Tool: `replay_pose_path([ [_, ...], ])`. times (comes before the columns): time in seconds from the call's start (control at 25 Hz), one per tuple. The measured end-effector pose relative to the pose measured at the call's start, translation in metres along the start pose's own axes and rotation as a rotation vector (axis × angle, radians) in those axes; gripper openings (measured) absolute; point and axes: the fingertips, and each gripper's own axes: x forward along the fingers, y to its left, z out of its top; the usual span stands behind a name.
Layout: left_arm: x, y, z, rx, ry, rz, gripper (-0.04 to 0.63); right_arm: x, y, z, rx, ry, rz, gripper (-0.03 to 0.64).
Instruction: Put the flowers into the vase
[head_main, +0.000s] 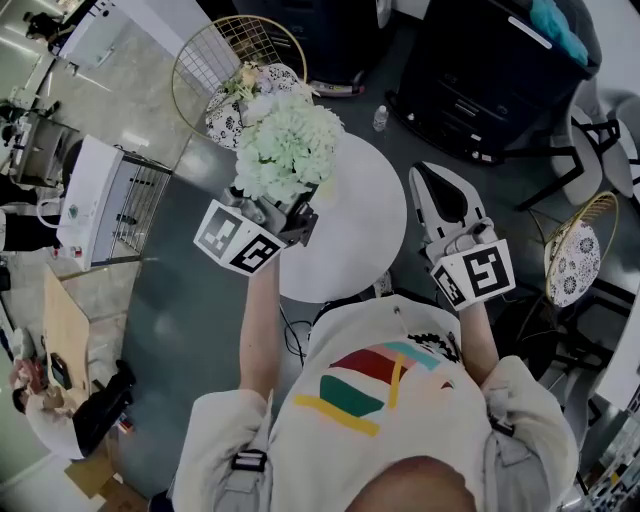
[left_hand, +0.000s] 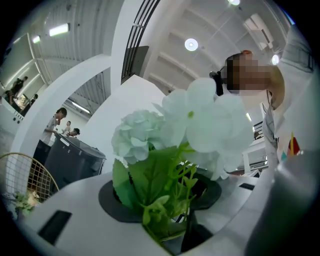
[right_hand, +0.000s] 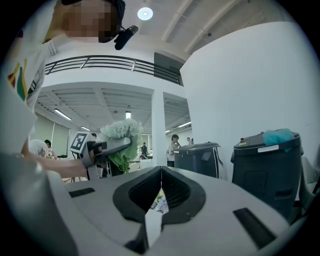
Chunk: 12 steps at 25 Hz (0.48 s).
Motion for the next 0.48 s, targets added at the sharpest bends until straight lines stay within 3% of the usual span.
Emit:
replay_pose_path([
  [0.48,-0.003,0.026,-0.057,-0.034,0.075,0.055,0.218,0.012,0.001,-0.024,0.012,0.066,-0.023,0.012],
])
